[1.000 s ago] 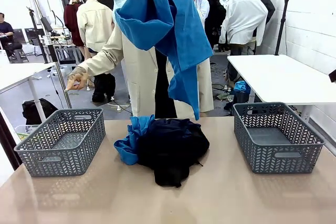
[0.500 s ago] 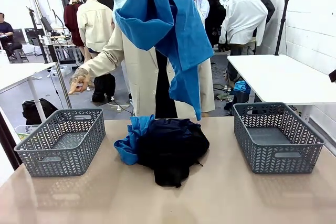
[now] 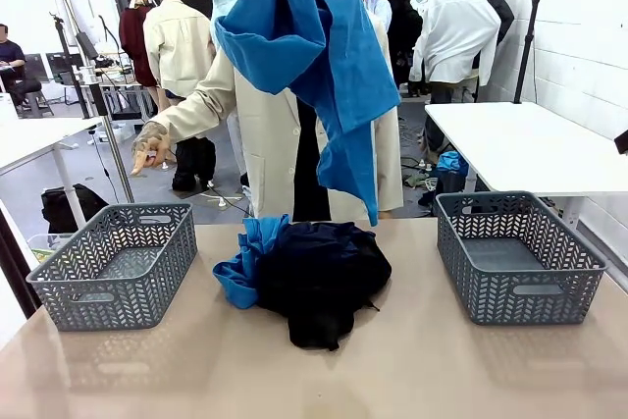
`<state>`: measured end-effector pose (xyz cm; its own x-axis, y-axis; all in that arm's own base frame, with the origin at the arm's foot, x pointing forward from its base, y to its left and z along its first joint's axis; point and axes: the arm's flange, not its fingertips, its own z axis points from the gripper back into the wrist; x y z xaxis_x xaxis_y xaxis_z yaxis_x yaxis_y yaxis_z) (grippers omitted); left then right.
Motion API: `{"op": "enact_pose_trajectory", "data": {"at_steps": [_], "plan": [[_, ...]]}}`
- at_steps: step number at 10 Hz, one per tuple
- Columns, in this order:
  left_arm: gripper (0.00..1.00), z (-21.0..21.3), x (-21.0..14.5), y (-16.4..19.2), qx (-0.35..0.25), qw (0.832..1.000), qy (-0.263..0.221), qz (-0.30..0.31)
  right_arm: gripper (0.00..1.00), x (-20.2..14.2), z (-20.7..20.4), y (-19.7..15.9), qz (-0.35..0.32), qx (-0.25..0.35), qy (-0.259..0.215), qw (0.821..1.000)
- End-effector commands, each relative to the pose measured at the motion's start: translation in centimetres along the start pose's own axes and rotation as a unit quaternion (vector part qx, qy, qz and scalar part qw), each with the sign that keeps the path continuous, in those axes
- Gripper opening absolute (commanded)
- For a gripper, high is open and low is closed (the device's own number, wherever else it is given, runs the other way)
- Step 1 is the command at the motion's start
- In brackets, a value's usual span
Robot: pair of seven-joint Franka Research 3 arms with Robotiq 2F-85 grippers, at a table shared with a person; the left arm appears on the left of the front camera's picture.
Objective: Sort the tops and bottoms.
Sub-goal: Sort the clothes according to human instructions.
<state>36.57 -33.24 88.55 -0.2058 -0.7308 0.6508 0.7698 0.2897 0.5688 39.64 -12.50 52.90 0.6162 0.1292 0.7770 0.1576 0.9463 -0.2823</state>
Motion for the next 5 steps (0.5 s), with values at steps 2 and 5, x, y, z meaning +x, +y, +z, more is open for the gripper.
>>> {"op": "enact_pose_trajectory", "data": {"at_steps": [2, 5], "plan": [[0.0, 4.9, -2.6, 1.6, 0.053, 0.998, 0.032, -0.008, 1.0, 0.0, 0.0, 0.1, 0.009, -0.001, 0.001, 1.0], [0.0, 11.3, -6.4, 2.1, 0.116, 0.989, 0.085, 0.016, 1.0, 0.0, 0.0, 0.1, 0.009, -0.001, 0.001, 1.0]]}}
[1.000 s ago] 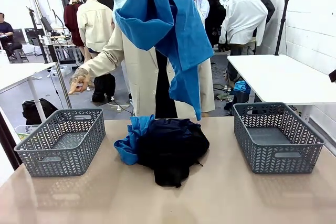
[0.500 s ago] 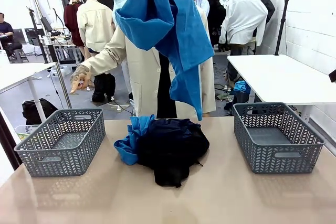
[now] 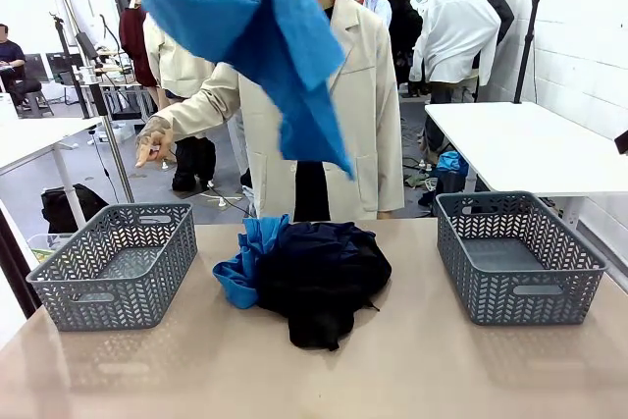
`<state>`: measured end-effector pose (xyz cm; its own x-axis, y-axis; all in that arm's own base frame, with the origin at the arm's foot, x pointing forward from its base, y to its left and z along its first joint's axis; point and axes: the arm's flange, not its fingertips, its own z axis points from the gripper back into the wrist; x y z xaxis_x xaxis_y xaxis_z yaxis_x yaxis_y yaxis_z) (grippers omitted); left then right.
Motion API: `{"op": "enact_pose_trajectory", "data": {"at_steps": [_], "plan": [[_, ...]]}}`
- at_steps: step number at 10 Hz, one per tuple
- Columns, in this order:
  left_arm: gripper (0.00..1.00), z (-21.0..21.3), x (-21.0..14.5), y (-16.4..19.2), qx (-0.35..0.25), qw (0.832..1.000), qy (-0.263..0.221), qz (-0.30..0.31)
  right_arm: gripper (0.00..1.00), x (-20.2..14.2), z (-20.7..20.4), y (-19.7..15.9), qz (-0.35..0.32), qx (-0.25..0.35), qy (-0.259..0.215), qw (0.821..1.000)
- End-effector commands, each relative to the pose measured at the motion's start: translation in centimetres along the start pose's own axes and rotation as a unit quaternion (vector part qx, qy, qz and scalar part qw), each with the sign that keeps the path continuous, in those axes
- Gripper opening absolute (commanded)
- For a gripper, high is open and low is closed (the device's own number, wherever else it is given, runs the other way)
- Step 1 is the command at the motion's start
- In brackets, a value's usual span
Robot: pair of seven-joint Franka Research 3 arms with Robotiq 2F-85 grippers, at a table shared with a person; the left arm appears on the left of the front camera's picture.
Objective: Sort the tops and bottoms.
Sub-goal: Sort the clothes according to human instructions.
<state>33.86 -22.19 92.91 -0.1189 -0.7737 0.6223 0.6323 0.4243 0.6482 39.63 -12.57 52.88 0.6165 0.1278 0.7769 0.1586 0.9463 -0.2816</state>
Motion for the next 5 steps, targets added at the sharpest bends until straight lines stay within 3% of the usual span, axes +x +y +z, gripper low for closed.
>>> {"op": "enact_pose_trajectory", "data": {"at_steps": [1, 3, 5], "plan": [[0.0, 1.7, -4.1, -1.6, 0.012, 0.998, 0.06, 0.021, 1.0, 0.0, 0.0, 0.2, 0.009, -0.001, 0.001, 1.0], [0.0, 3.3, -9.2, -2.3, 0.019, 0.989, 0.123, 0.078, 1.0, 0.0, 0.0, 0.2, 0.009, -0.001, 0.001, 1.0], [0.0, 5.0, -13.5, -2.0, 0.044, 0.982, 0.154, 0.104, 1.0, 0.0, 0.0, 0.2, 0.009, -0.001, 0.001, 1.0]]}}
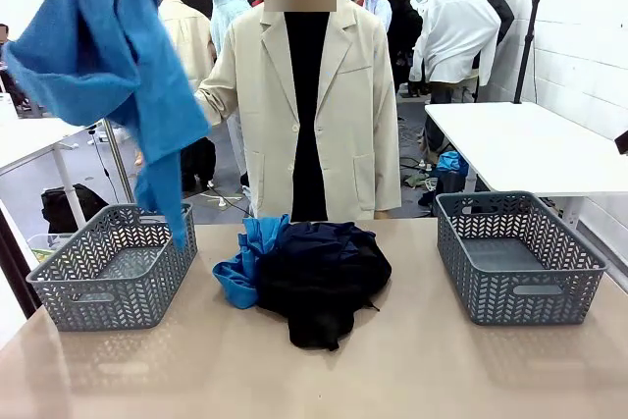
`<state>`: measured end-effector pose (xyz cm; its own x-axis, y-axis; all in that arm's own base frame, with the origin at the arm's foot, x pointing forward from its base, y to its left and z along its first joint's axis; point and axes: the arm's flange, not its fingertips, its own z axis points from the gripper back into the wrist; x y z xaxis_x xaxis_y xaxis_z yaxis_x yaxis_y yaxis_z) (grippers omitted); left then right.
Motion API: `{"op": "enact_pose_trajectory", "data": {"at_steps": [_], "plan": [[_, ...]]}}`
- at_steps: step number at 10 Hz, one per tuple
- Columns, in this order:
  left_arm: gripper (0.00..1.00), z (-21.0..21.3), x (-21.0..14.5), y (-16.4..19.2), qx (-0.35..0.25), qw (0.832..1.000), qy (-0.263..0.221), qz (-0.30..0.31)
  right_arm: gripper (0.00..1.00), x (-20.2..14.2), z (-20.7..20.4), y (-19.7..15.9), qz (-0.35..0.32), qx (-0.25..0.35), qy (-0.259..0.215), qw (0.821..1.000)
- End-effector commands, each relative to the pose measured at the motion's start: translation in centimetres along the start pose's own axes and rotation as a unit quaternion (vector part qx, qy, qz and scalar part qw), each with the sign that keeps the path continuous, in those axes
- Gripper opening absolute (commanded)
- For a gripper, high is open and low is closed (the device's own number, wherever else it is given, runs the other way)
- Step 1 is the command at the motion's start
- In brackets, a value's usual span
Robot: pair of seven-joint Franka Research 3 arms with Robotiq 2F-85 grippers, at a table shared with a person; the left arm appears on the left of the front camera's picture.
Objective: Sort the tops and bottoms.
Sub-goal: Sort the clothes according to human instructions.
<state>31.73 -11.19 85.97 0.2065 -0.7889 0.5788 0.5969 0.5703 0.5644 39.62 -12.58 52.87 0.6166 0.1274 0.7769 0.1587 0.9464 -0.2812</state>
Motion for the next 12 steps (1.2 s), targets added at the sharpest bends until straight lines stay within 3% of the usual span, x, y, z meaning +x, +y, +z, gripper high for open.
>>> {"op": "enact_pose_trajectory", "data": {"at_steps": [1, 3, 4, 7, 10, 12], "plan": [[0.0, 1.2, -3.3, -0.2, 0.032, 0.998, 0.025, 0.04, 1.0, 0.0, 0.0, 0.2, 0.01, -0.001, 0.001, 1.0], [0.0, 0.2, -5.3, 0.2, 0.055, 0.994, 0.038, 0.091, 1.0, 0.0, 0.0, 0.2, 0.01, -0.001, 0.001, 1.0], [0.0, 0.6, -4.2, 0.7, 0.018, 0.999, 0.027, 0.038, 1.0, 0.0, 0.0, 0.2, 0.01, -0.001, 0.001, 1.0], [0.0, 0.3, -5.1, 0.6, 0.019, 0.998, 0.034, 0.056, 1.0, 0.0, 0.0, 0.2, 0.01, -0.001, 0.001, 1.0], [0.0, -1.9, -6.5, 4.6, 0.049, 0.995, 0.067, 0.046, 1.0, 0.0, 0.0, 0.2, 0.01, -0.001, 0.001, 1.0], [0.0, -3.7, -9.0, 7.8, 0.002, 0.992, 0.062, 0.107, 1.0, 0.0, 0.0, 0.2, 0.01, -0.001, 0.001, 1.0]]}}
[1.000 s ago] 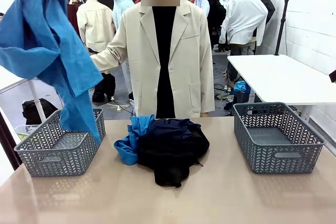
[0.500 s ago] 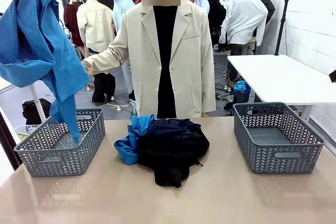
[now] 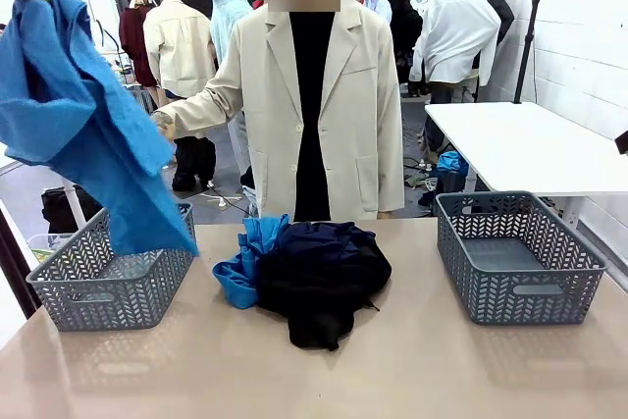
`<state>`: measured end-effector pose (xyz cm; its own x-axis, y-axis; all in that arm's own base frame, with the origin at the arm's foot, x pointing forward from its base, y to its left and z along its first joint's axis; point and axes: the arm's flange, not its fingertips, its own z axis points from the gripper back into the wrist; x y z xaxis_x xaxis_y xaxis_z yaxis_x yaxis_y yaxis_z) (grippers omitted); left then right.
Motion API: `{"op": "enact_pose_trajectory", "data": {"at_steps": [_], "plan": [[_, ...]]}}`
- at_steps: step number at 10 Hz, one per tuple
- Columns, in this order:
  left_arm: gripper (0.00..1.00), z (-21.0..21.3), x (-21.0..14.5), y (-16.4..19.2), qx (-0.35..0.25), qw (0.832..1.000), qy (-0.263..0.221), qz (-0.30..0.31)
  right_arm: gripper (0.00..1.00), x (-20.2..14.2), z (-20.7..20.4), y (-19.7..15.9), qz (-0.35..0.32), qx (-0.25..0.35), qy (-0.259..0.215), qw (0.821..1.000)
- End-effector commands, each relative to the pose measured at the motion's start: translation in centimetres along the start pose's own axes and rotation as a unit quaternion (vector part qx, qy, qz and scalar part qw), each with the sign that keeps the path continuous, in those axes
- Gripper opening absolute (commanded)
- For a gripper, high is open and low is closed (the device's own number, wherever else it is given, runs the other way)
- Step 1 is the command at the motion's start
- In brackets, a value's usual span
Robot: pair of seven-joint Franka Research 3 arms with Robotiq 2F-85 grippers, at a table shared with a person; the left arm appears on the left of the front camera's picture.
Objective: Sort the tops and bottoms.
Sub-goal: Sort the clothes according to human instructions.
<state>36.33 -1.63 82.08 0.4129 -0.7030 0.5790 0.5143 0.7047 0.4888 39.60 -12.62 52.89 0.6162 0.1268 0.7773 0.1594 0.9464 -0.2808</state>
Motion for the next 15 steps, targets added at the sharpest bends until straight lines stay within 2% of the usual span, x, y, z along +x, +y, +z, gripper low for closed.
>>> {"op": "enact_pose_trajectory", "data": {"at_steps": [1, 4, 5, 6, 7, 8, 9, 10, 14, 15], "plan": [[0.0, -1.0, -0.6, 2.1, -0.015, 1.0, 0.001, 0.027, 1.0, 0.0, 0.0, 0.3, 0.01, -0.001, 0.001, 1.0], [0.0, -3.6, -3.8, 1.0, -0.051, 0.998, 0.032, 0.033, 1.0, 0.0, 0.0, 0.3, 0.01, -0.001, 0.001, 1.0], [0.0, -4.9, -5.9, -0.5, -0.078, 0.995, 0.04, 0.052, 1.0, 0.0, 0.0, 0.3, 0.01, -0.001, 0.001, 1.0], [0.0, -5.9, -7.2, -1.0, -0.086, 0.993, 0.042, 0.073, 1.0, 0.0, 0.0, 0.3, 0.01, -0.001, 0.001, 1.0], [0.0, -6.7, -8.7, -1.3, -0.074, 0.993, 0.059, 0.072, 1.0, 0.0, 0.0, 0.3, 0.01, -0.001, 0.001, 1.0], [0.0, -7.0, -10.0, -1.6, -0.091, 0.99, 0.072, 0.075, 1.0, 0.0, 0.0, 0.3, 0.01, -0.001, 0.001, 1.0], [0.0, -7.1, -10.4, -1.8, -0.11, 0.988, 0.076, 0.08, 1.0, 0.0, 0.0, 0.3, 0.01, -0.001, 0.001, 1.0], [0.0, -7.7, -8.8, -1.5, -0.091, 0.991, 0.071, 0.072, 1.0, 0.0, 0.0, 0.3, 0.01, -0.001, 0.001, 1.0], [0.0, -8.0, -9.5, -2.1, -0.098, 0.989, 0.079, 0.074, 1.0, 0.0, 0.0, 0.3, 0.01, -0.001, 0.001, 1.0], [0.0, -10.8, -9.3, -1.1, -0.105, 0.987, 0.1, 0.071, 1.0, 0.0, 0.0, 0.3, 0.01, -0.001, 0.001, 1.0]]}}
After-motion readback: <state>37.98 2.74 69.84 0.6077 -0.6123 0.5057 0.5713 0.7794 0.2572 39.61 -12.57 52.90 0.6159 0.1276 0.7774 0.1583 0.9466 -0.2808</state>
